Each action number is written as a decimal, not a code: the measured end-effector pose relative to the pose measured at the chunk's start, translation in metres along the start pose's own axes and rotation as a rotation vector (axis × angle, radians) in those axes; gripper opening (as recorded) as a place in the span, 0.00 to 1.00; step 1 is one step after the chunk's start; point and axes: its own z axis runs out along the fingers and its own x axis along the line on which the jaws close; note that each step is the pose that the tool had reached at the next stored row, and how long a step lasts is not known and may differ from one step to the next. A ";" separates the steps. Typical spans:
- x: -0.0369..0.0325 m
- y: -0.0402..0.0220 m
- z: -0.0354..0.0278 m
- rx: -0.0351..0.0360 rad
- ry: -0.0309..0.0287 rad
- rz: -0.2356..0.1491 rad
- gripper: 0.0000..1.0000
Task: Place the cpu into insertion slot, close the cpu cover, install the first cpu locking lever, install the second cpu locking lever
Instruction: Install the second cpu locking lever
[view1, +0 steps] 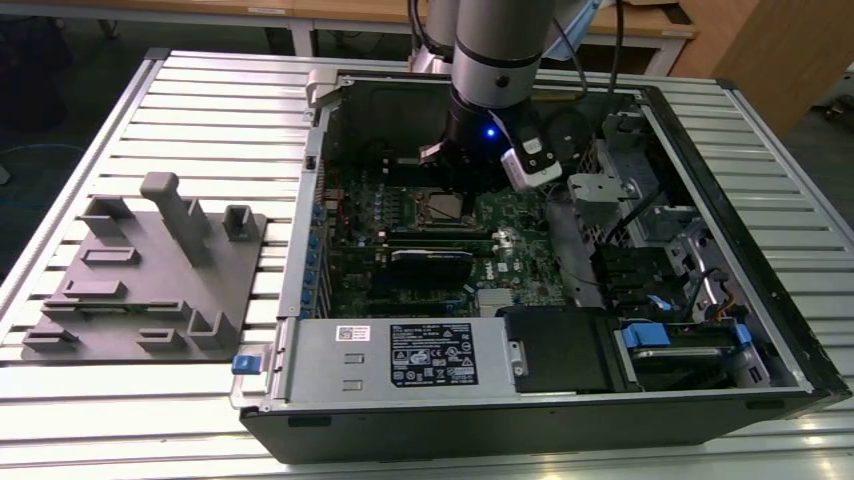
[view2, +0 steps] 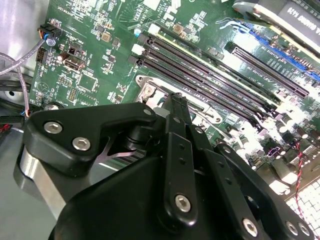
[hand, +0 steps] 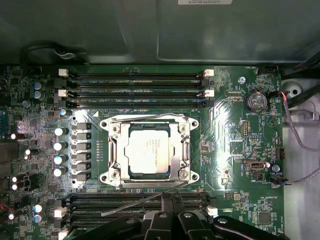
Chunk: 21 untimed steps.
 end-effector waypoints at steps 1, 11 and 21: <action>0.0001 -0.0001 -0.0002 0.0000 0.0000 0.000 0.11; 0.0015 -0.0062 -0.0001 -0.0105 0.0002 0.000 0.11; 0.0016 -0.0089 0.0000 -0.0274 0.0007 0.001 0.11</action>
